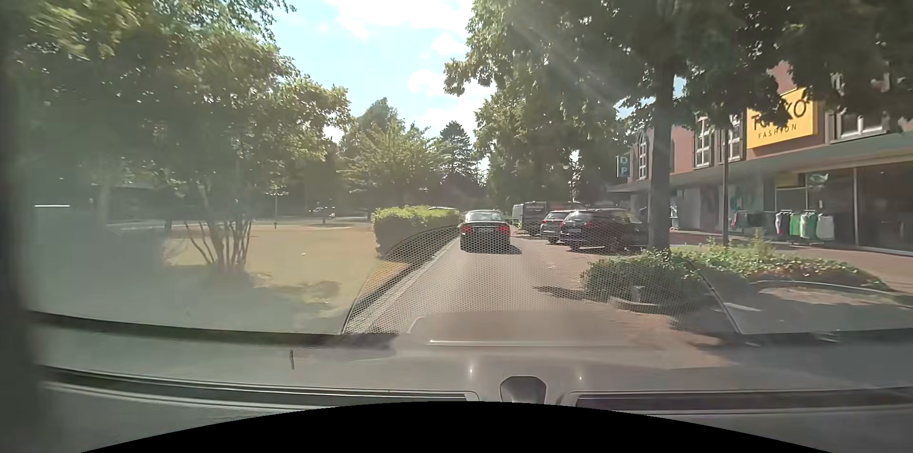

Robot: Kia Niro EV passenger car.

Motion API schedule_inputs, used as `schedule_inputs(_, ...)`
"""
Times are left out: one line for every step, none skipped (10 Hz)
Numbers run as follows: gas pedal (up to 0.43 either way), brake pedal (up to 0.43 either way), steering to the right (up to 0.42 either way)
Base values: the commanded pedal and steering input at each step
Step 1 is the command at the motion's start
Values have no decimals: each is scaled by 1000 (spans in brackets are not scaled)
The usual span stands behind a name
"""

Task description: Follow the waypoints while adhering to traffic rules and regulations

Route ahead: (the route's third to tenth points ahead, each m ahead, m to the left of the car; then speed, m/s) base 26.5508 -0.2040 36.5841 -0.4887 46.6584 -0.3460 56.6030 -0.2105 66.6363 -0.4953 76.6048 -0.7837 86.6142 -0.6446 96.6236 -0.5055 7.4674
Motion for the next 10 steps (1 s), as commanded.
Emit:
schedule_inputs(67,6,1)
schedule_inputs(67,6,2)
schedule_inputs(67,6,1)
schedule_inputs(67,6,2)
schedule_inputs(67,6,1)
schedule_inputs(67,6,1)
schedule_inputs(67,6,1)
schedule_inputs(67,6,1)
schedule_inputs(67,6,1)
schedule_inputs(67,6,1)
